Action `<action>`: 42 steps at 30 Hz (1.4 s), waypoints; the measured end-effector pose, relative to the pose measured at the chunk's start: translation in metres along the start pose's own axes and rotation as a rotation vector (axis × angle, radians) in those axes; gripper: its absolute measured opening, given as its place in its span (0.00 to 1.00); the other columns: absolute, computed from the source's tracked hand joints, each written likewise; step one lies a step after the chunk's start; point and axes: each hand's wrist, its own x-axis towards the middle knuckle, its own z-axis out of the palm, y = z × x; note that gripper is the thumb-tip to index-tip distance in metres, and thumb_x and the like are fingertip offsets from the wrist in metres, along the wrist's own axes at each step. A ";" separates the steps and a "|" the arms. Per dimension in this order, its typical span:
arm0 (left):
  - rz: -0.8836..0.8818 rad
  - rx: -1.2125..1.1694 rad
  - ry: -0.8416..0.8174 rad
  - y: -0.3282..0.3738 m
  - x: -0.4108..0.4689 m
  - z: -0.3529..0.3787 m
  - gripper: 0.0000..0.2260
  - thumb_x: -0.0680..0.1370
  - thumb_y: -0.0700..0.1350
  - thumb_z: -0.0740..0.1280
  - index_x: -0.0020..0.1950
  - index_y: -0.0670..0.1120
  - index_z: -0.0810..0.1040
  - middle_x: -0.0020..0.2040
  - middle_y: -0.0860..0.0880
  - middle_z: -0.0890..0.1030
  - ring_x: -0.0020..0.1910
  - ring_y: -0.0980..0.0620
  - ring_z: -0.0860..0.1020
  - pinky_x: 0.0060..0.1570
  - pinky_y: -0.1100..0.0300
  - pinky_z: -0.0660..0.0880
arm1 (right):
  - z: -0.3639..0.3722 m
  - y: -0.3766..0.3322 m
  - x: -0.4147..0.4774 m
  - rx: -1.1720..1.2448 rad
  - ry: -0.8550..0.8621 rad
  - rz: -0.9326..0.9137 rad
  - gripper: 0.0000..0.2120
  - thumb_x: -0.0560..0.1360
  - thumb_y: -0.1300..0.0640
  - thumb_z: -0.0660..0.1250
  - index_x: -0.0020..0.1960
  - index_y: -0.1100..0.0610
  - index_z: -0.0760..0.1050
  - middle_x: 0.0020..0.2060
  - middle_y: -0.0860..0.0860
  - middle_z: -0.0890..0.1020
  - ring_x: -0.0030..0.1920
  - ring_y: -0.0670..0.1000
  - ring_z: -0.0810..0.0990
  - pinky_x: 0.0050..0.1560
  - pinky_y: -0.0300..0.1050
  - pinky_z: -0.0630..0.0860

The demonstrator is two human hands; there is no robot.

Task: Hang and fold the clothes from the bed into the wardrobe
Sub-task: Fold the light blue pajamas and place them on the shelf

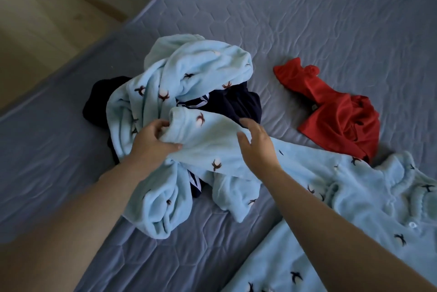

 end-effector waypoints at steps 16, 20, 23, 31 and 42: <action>0.276 0.134 0.067 0.016 -0.034 -0.002 0.15 0.67 0.41 0.75 0.50 0.49 0.76 0.42 0.56 0.79 0.41 0.60 0.77 0.36 0.74 0.69 | -0.024 -0.106 0.018 -0.160 -0.281 -0.281 0.06 0.70 0.56 0.69 0.40 0.59 0.79 0.30 0.53 0.79 0.31 0.46 0.73 0.34 0.42 0.71; 0.313 0.164 -0.060 0.022 -0.038 -0.008 0.17 0.68 0.43 0.75 0.48 0.60 0.73 0.43 0.59 0.79 0.44 0.64 0.77 0.37 0.71 0.69 | -0.021 -0.136 0.018 -0.094 -0.030 -0.395 0.03 0.70 0.58 0.67 0.43 0.54 0.79 0.30 0.44 0.78 0.32 0.45 0.76 0.30 0.35 0.71; 0.222 0.120 -0.094 0.032 -0.034 -0.009 0.12 0.64 0.53 0.75 0.42 0.58 0.73 0.36 0.60 0.78 0.36 0.64 0.76 0.31 0.73 0.69 | -0.010 -0.144 0.024 0.013 -0.082 -0.223 0.04 0.72 0.56 0.69 0.47 0.53 0.80 0.31 0.42 0.78 0.31 0.39 0.74 0.30 0.27 0.67; 0.167 0.052 0.042 0.046 -0.025 0.003 0.16 0.78 0.47 0.64 0.33 0.46 0.65 0.26 0.53 0.64 0.25 0.58 0.63 0.26 0.66 0.61 | -0.031 -0.107 0.016 0.362 -0.039 0.045 0.11 0.76 0.57 0.65 0.58 0.54 0.78 0.50 0.49 0.83 0.51 0.48 0.82 0.57 0.51 0.79; 0.403 0.010 -0.105 0.172 -0.058 0.079 0.12 0.77 0.45 0.65 0.40 0.38 0.70 0.29 0.53 0.67 0.29 0.59 0.65 0.30 0.68 0.63 | -0.165 0.028 -0.068 0.278 0.307 0.358 0.09 0.75 0.63 0.62 0.50 0.55 0.79 0.44 0.53 0.83 0.48 0.54 0.82 0.54 0.59 0.78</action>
